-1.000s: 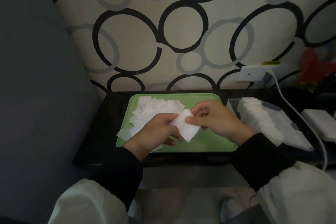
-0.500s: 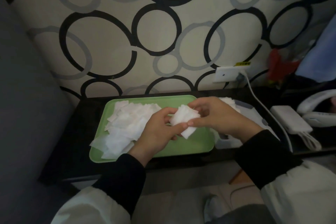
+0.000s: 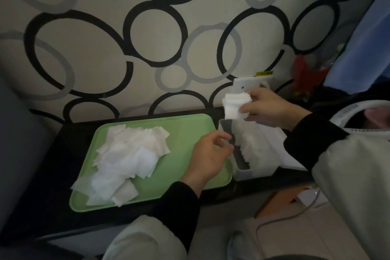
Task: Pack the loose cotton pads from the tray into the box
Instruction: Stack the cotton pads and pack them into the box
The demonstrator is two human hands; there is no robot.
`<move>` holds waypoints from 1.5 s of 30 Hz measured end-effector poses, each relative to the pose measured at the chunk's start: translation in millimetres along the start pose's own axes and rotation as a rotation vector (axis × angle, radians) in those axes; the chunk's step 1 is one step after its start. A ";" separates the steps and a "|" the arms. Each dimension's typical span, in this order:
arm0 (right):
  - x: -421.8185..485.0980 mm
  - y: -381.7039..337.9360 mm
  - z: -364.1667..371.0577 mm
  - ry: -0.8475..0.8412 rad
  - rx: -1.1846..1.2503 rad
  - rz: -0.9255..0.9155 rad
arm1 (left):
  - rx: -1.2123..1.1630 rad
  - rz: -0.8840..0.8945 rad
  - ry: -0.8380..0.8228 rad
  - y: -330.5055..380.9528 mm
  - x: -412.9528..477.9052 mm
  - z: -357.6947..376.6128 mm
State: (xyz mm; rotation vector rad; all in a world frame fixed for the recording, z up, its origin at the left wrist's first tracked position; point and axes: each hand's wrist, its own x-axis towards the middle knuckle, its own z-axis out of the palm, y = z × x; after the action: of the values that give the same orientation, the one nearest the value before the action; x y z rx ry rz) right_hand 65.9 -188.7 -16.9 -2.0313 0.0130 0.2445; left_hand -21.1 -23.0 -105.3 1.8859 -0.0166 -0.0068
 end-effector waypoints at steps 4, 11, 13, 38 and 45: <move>15.0 3.2 4.0 -0.070 -0.409 -0.139 | 0.138 0.019 0.023 -6.2 11.5 9.3; 26.4 -2.1 7.2 -0.163 -0.887 -0.154 | 0.157 0.028 -0.021 -15.6 22.1 14.0; 28.8 -5.2 8.8 -0.194 -0.974 -0.147 | 0.138 0.026 -0.023 -17.8 23.3 14.5; 34.5 8.8 41.6 -0.126 -1.221 -0.281 | 0.066 0.033 -0.048 -23.4 24.1 18.1; 26.5 6.4 33.6 -0.009 -1.044 -0.204 | 0.036 0.039 -0.111 -22.6 23.5 2.7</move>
State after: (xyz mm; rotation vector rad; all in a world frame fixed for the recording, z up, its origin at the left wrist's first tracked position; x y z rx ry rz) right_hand 85.4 -159.4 -42.0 -3.0380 -0.4017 0.1336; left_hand 2.6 -18.9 -127.6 1.9189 -0.1298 -0.0847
